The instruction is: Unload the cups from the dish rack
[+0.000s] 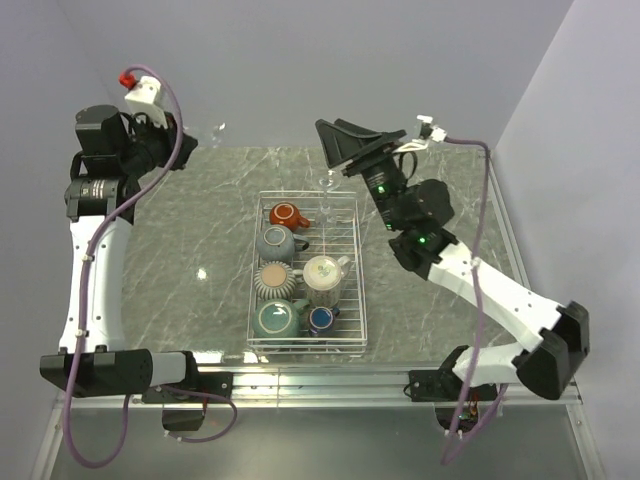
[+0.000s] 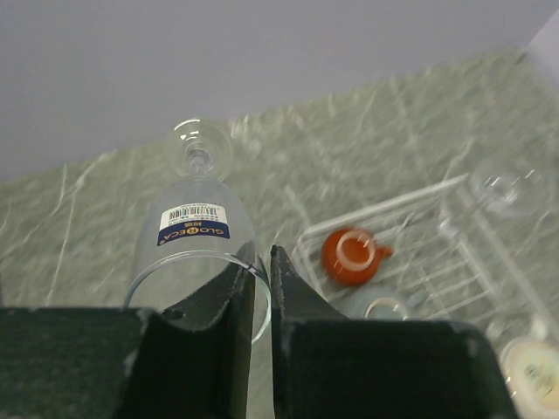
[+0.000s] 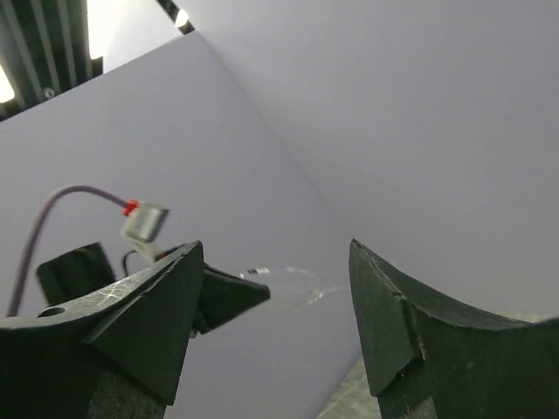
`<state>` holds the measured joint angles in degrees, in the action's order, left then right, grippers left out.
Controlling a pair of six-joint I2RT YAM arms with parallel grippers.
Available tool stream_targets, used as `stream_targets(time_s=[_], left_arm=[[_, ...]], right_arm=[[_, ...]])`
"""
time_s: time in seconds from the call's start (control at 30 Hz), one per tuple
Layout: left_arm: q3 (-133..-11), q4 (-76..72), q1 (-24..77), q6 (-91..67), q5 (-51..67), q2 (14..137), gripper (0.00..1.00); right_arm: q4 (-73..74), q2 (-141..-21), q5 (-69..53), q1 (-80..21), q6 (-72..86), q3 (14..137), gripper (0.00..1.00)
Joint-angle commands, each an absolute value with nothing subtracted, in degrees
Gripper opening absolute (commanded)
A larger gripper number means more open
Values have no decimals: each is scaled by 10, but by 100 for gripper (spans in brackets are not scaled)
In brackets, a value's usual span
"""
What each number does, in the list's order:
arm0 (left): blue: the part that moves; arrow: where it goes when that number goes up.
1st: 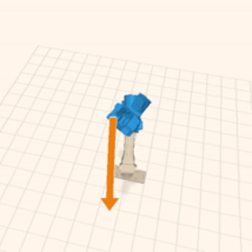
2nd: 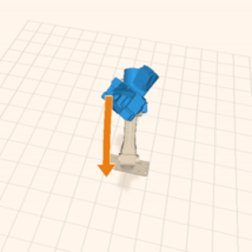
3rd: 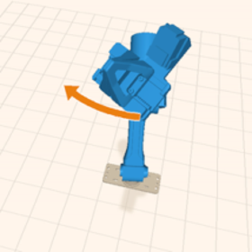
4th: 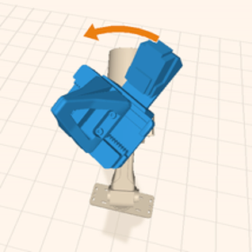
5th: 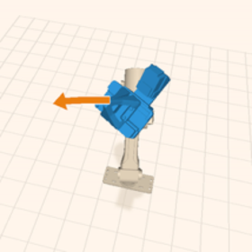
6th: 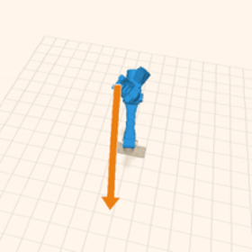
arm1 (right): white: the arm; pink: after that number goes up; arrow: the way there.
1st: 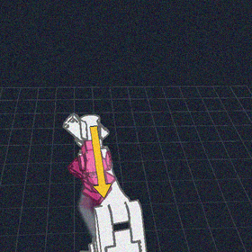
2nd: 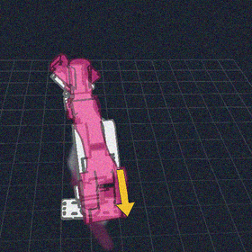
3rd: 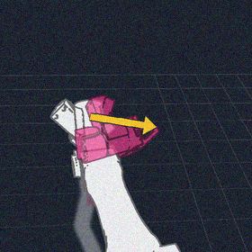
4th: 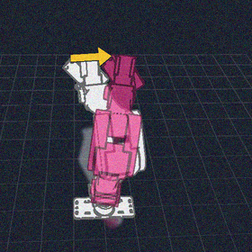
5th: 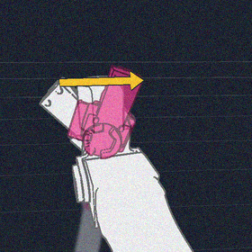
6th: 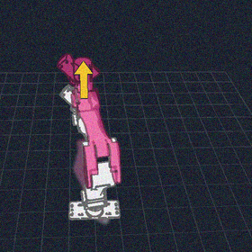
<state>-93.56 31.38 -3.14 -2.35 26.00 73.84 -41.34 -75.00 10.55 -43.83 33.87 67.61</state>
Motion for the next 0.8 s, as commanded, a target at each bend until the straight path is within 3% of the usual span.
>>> stream_targets(time_s=[0.0,0.5,0.77], left_arm=[[-967,404,-33,112,226,742,0],[-903,645,-30,281,186,736,0],[-883,718,35,329,224,738,0]], right_arm=[[-366,-699,78,-444,252,683,74],[-274,-628,66,-446,188,638,74],[-254,-632,58,-446,189,635,74]])
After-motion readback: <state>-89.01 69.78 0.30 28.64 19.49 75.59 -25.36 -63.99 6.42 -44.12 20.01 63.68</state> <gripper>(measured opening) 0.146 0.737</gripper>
